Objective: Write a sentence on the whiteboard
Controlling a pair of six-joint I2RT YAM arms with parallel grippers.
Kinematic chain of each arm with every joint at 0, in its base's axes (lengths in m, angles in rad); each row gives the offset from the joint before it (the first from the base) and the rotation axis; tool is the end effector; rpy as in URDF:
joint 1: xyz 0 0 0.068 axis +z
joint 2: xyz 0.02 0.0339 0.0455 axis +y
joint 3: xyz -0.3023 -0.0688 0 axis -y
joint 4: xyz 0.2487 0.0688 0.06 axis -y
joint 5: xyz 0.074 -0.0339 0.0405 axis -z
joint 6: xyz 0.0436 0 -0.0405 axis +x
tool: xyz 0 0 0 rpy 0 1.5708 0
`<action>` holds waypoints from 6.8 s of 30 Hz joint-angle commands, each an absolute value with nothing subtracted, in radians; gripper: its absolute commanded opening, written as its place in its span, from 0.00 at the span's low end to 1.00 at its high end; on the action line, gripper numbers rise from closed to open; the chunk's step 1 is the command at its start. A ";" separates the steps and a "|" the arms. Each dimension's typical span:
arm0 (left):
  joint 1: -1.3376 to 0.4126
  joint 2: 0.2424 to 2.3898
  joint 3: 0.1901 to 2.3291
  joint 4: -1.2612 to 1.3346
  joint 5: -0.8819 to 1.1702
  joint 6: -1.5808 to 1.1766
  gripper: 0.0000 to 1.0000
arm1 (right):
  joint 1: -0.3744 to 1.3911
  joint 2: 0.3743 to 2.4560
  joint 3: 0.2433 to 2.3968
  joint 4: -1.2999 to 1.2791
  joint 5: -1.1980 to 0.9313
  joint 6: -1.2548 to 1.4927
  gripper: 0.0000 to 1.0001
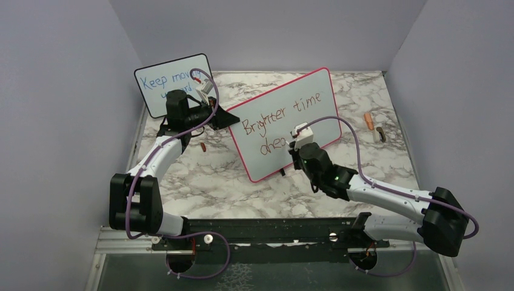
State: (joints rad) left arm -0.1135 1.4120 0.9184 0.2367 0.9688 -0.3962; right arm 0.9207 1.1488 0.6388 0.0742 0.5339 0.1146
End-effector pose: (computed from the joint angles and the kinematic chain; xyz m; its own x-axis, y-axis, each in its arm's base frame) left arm 0.3090 -0.0714 0.3219 -0.5633 -0.1557 -0.8114 0.6924 0.4469 -0.5664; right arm 0.1651 0.1805 0.2732 -0.3003 -0.2323 -0.9251 -0.3741 0.9209 -0.1098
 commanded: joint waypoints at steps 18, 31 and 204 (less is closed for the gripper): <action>-0.115 1.445 0.908 0.143 0.851 -0.302 0.00 | 0.905 1.163 0.662 0.081 0.534 0.130 0.01; -0.116 1.445 0.907 0.143 0.850 -0.301 0.00 | 0.906 1.128 0.616 0.019 0.527 0.178 0.01; -0.116 1.448 0.913 0.126 0.845 -0.288 0.00 | 0.816 1.159 0.660 0.048 0.443 0.147 0.01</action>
